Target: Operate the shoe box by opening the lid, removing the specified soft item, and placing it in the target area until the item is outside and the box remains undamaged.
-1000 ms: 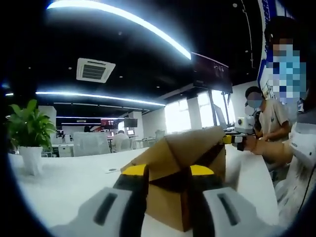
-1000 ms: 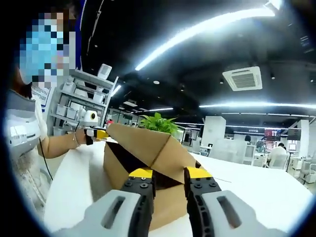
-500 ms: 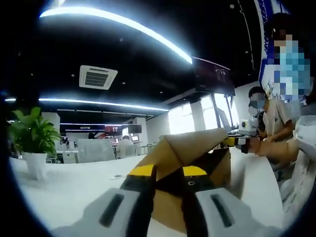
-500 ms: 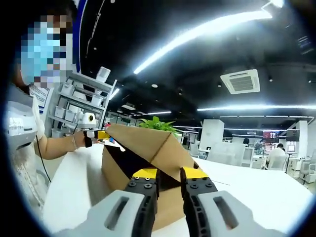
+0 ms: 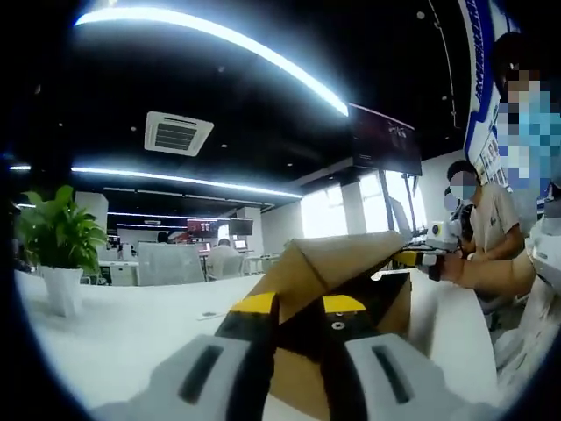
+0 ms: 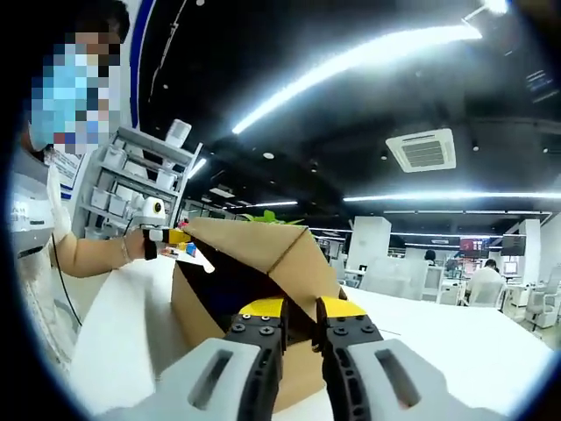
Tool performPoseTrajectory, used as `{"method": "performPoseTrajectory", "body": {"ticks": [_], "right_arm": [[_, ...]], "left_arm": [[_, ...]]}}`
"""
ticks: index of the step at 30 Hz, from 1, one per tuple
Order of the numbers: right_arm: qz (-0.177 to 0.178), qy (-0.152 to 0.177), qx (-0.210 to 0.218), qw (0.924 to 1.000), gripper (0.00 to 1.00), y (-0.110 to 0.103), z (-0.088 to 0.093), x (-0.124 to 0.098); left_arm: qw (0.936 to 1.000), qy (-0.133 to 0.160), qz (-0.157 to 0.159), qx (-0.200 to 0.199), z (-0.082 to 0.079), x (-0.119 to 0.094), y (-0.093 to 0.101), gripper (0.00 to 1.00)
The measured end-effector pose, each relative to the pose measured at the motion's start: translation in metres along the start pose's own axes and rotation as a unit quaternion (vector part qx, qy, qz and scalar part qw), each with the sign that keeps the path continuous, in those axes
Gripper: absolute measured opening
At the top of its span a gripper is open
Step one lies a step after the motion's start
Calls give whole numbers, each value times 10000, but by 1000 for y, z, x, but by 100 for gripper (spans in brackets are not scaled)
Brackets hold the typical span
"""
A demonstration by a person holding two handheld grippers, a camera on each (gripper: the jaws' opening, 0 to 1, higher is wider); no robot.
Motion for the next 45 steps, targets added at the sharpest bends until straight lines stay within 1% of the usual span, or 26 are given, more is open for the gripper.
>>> {"method": "performPoseTrajectory", "body": {"ticks": [5, 11, 15, 18, 26, 31, 36, 38, 45], "right_arm": [[61, -69, -99, 9999, 12, 2, -5, 2], [156, -226, -283, 9992, 12, 2, -11, 3], [203, -294, -303, 9989, 12, 4, -17, 5], [295, -360, -425, 9980, 12, 4, -22, 8], [478, -520, -546, 9960, 10, 12, -36, 15], [589, -664, -634, 9940, 10, 17, -45, 23], [766, -784, -742, 9912, 10, 20, -52, 32], [796, -806, -703, 9911, 9, 25, -54, 35], [951, -975, -704, 9882, 8, 30, -57, 46]], "left_arm": [[10000, 16, -3, -54, -3, 2, 0, 16], [9999, -74, -58, 79, -9, 4, 0, 15], [9997, -112, -82, 176, -15, 7, -1, 15], [9997, -97, -110, 206, -22, 9, -4, 14], [9994, -102, -223, 262, -35, 18, -13, 12], [9994, -96, -283, 191, -45, 26, -21, 12], [9982, -172, -458, 360, -56, 35, -27, 11], [9979, -193, -492, 376, -59, 38, -30, 11], [9974, -222, -612, 296, -65, 48, -38, 10]]}}
Point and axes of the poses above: the point that each gripper's makers call its tool centre point, and the gripper's own axes: x roughly forward along the fingers, y roughly to its right, z roughly out of its underside, the point moved 10 cm from there along -x, roughly backward along the fingers, and after that the axes turned 10 degrees about -y, right-handed, at the moved point
